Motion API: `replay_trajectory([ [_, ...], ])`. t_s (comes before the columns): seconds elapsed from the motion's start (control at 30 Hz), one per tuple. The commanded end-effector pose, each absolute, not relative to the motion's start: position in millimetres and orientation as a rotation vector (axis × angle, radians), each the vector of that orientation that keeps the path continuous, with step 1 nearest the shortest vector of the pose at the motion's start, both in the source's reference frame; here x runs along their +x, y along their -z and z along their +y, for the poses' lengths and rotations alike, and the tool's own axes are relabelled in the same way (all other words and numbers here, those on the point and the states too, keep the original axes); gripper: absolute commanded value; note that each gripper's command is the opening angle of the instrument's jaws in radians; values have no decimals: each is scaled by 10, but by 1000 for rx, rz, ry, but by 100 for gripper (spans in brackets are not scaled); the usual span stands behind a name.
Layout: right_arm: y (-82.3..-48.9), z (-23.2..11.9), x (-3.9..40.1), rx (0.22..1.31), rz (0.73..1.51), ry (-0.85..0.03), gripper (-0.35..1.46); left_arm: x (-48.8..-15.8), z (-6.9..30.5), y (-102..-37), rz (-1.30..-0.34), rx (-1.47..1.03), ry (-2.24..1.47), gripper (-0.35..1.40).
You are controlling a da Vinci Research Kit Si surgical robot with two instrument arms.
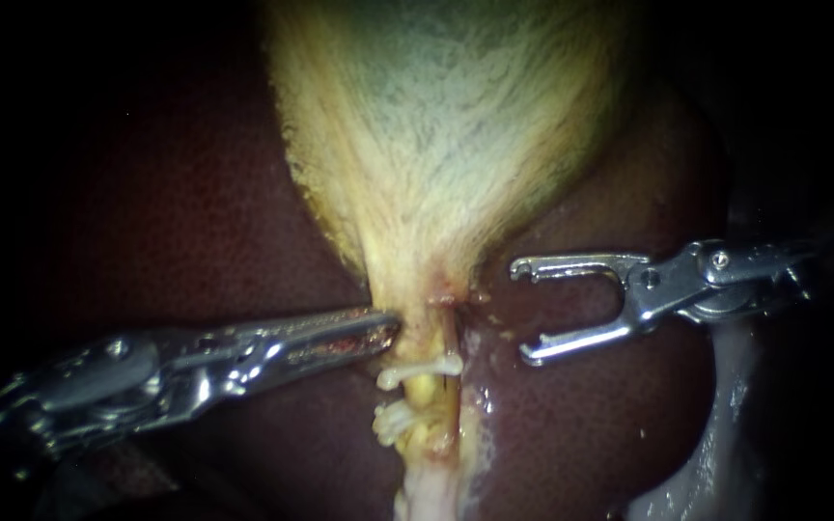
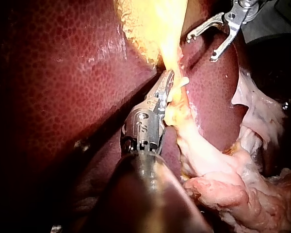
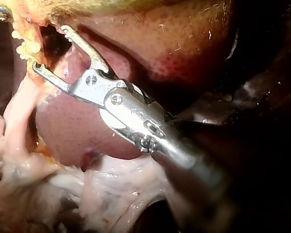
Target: Going back third clip left tube
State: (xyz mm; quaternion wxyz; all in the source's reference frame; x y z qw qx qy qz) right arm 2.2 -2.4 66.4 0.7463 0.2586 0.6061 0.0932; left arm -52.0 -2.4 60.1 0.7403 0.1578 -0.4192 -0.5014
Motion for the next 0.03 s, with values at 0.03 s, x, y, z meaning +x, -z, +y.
replay_trajectory([
  [0.03, -662, -26, 24, 566, 1328, -204, 60, -520, -23, -601, -920, 348, 1099, -35],
])
